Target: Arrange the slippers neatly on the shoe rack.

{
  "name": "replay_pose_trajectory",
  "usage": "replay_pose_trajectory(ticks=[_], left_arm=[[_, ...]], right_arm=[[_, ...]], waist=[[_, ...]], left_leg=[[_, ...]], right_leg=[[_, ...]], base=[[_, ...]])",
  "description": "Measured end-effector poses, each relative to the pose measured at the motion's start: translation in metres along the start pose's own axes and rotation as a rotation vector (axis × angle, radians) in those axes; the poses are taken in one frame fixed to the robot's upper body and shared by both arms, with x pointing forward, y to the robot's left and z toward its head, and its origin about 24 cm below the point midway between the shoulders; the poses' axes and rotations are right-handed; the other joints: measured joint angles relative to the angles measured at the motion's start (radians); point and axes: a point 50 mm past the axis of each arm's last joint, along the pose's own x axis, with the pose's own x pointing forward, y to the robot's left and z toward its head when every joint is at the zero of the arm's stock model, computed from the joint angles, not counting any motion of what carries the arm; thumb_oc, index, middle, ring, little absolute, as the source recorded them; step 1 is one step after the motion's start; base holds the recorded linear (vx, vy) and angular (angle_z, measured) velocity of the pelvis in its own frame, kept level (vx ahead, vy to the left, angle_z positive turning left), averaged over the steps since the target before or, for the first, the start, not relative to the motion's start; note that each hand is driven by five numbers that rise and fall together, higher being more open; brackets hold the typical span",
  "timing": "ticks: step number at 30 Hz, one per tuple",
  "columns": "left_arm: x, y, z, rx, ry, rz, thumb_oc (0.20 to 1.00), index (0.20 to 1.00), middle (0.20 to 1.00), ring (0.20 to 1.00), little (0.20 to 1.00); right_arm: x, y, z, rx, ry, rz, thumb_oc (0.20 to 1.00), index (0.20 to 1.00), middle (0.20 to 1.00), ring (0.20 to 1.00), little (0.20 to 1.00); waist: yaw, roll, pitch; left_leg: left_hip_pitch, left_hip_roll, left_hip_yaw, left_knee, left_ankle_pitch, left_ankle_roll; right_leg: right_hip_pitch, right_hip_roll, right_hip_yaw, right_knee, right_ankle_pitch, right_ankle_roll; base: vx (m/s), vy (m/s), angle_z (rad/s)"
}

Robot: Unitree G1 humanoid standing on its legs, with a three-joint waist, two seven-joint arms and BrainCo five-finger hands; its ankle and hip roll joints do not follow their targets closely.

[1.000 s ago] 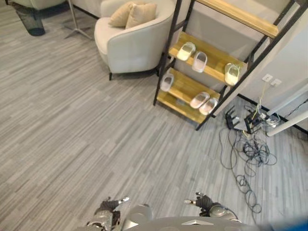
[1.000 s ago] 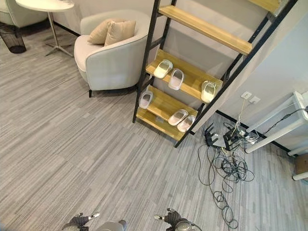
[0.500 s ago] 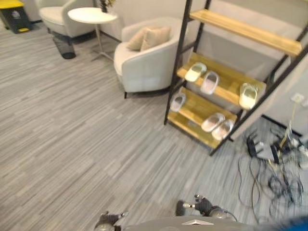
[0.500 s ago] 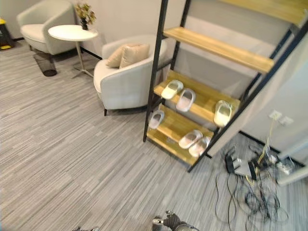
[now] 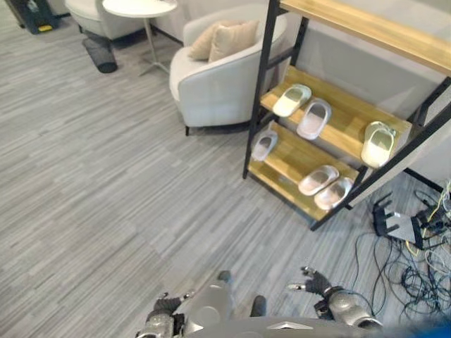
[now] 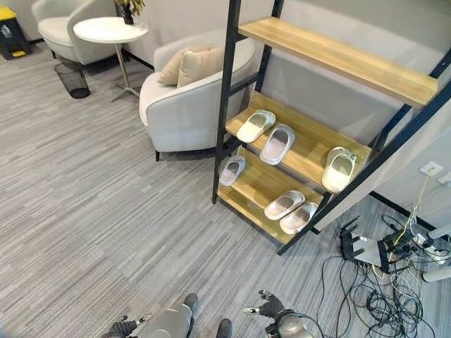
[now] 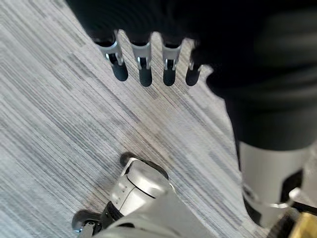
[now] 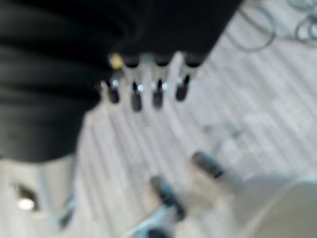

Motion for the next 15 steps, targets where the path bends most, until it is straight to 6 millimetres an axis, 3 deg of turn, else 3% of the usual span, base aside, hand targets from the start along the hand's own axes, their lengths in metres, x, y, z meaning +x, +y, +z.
replay_pose_trajectory(ticks=[2,4,5,9,12,14,15], left_arm=[[-0.001,-0.002,-0.007,-0.004,0.018,0.013,1.000,1.000,1.000,1.000,1.000],[-0.001,0.005,-0.008,0.003,0.006,0.044,1.000,1.000,1.000,1.000,1.000],[-0.001,0.011,-0.012,0.014,0.021,0.060,1.000,1.000,1.000,1.000,1.000],[-0.001,0.033,-0.023,0.070,0.053,0.120,1.000,1.000,1.000,1.000,1.000],[-0.002,0.027,-0.025,0.108,0.037,0.103,1.000,1.000,1.000,1.000,1.000],[0.000,0.022,-0.013,0.102,-0.010,0.089,1.000,1.000,1.000,1.000,1.000],[0.000,0.020,-0.012,0.096,-0.020,0.085,1.000,1.000,1.000,1.000,1.000]], right_arm=[[-0.001,0.012,-0.005,0.009,0.010,0.019,1.000,1.000,1.000,1.000,1.000],[-0.002,0.019,-0.007,0.034,0.016,0.022,1.000,1.000,1.000,1.000,1.000],[-0.003,0.023,-0.012,0.060,0.035,0.023,1.000,1.000,1.000,1.000,1.000],[-0.005,0.027,-0.017,0.088,0.043,0.005,1.000,1.000,1.000,1.000,1.000],[-0.006,0.023,-0.020,0.087,0.045,-0.022,1.000,1.000,1.000,1.000,1.000],[-0.007,0.021,-0.021,0.091,0.037,-0.037,1.000,1.000,1.000,1.000,1.000],[-0.007,0.017,-0.014,0.098,0.002,-0.057,1.000,1.000,1.000,1.000,1.000]], waist=[[0.013,0.013,-0.008],[0.016,0.002,-0.022],[0.023,-0.016,-0.034],[0.015,-0.085,-0.069],[-0.004,-0.055,-0.077],[-0.016,-0.052,-0.079],[-0.034,-0.037,-0.079]], left_leg=[[0.014,0.008,0.022,0.017,-0.027,0.055],[0.022,0.009,0.018,0.025,-0.044,0.078],[0.023,0.009,0.020,0.024,-0.051,0.089],[0.077,0.000,0.031,-0.021,-0.052,0.101],[0.121,0.019,0.031,-0.059,-0.051,0.113],[0.139,0.009,0.023,-0.074,-0.051,0.133],[0.150,0.007,0.004,-0.101,-0.038,0.144]], right_leg=[[0.015,-0.009,-0.017,0.063,-0.048,0.032],[0.014,-0.016,-0.023,0.205,-0.112,0.063],[0.028,-0.028,-0.024,0.257,-0.134,0.094],[0.081,-0.050,-0.016,0.239,-0.084,0.161],[0.017,-0.046,-0.030,0.406,-0.047,0.216],[-0.009,-0.058,-0.038,0.462,-0.032,0.212],[-0.061,-0.070,-0.061,0.541,-0.032,0.188]], base=[[0.34,0.268,-0.14],[0.34,0.301,0.03],[0.19,0.172,-0.06],[0.25,0.352,-0.13],[0.12,0.233,-0.06],[0.21,0.221,0.15],[0.18,0.062,0.26]])
